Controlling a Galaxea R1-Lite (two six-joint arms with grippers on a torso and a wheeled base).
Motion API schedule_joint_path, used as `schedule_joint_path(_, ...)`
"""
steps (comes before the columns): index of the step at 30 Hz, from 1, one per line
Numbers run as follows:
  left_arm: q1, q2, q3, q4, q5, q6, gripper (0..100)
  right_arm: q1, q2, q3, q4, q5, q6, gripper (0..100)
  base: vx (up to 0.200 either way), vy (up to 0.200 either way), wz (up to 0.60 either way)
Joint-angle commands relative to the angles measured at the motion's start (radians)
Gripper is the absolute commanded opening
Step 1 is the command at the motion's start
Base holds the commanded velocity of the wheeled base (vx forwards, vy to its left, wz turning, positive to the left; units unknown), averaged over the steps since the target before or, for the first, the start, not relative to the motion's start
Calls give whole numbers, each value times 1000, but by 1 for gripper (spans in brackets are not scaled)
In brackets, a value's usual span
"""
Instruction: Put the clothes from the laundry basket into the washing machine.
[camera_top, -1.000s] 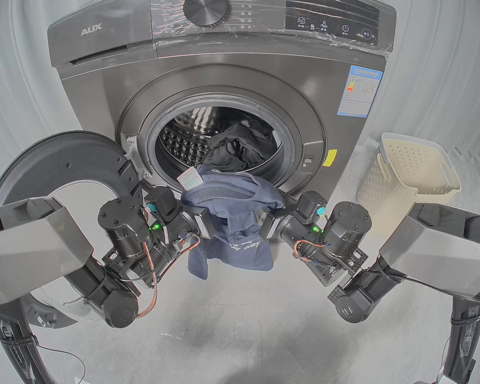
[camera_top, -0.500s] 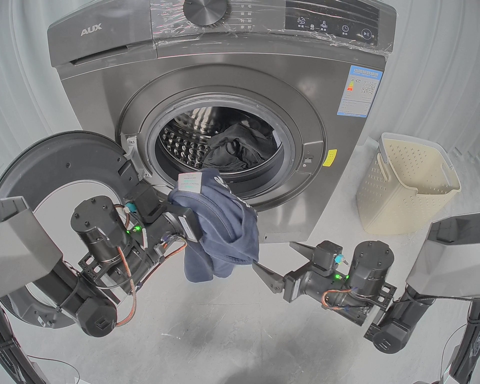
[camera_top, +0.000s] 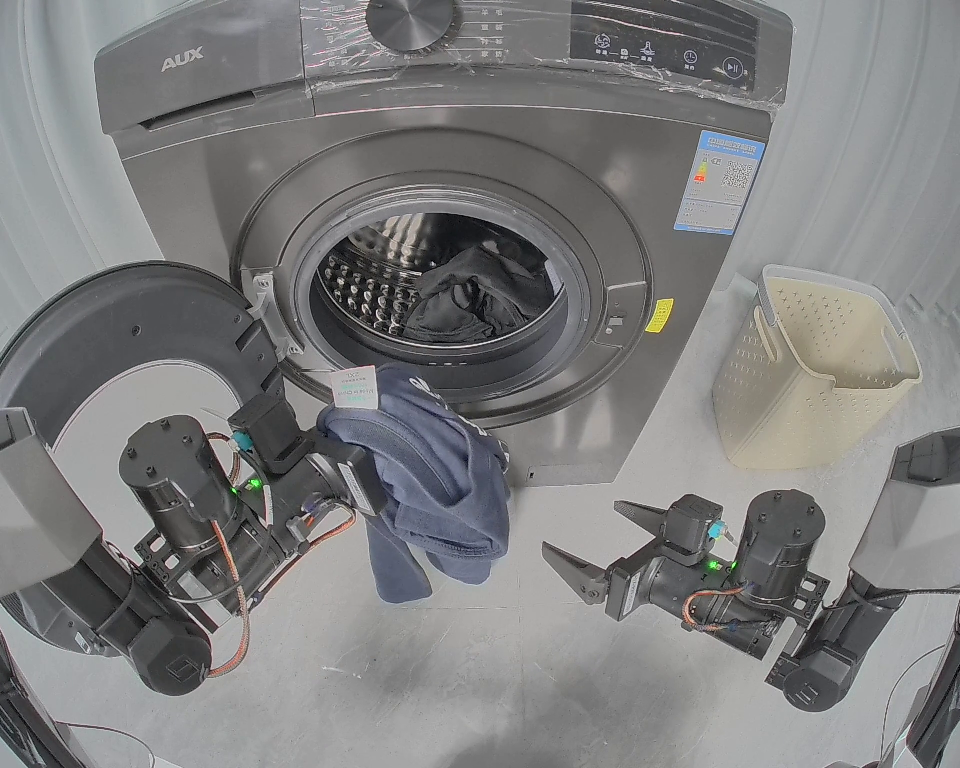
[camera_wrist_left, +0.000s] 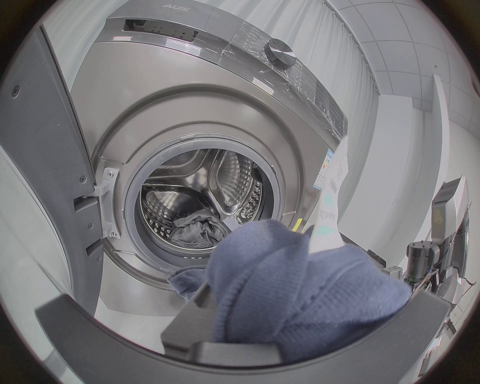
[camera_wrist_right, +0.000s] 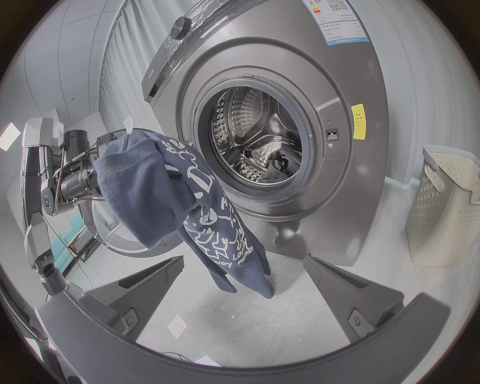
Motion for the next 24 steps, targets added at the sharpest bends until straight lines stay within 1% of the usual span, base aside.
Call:
schedule_joint_path(1, -1, -1, -3, 0, 0, 1, 0, -5, 1, 26, -1, 1, -4, 100, 0, 0, 0)
schedule_joint_path(4, -3, 4, -4, 0, 2, 6, 0, -6, 1, 26, -1, -1, -4, 100, 0, 0, 0)
schedule_joint_path(9, -6, 7, 2, 0, 0, 6, 0, -6, 1, 17, -2, -1, -4, 100, 0, 0, 0)
schedule_joint_path(10, -6, 5, 2, 0, 0, 11, 0, -6, 0, 17, -2, -1, -4, 100, 0, 0, 0)
schedule_joint_path(14, -16, 7, 5, 0, 0, 40, 0, -6, 0, 15, -2, -1, -3, 100, 200, 0, 0)
schedule_joint_path(24, -43, 8, 5, 0, 0, 41, 0, 0, 0, 15, -2, -2, -1, 100, 200, 0, 0)
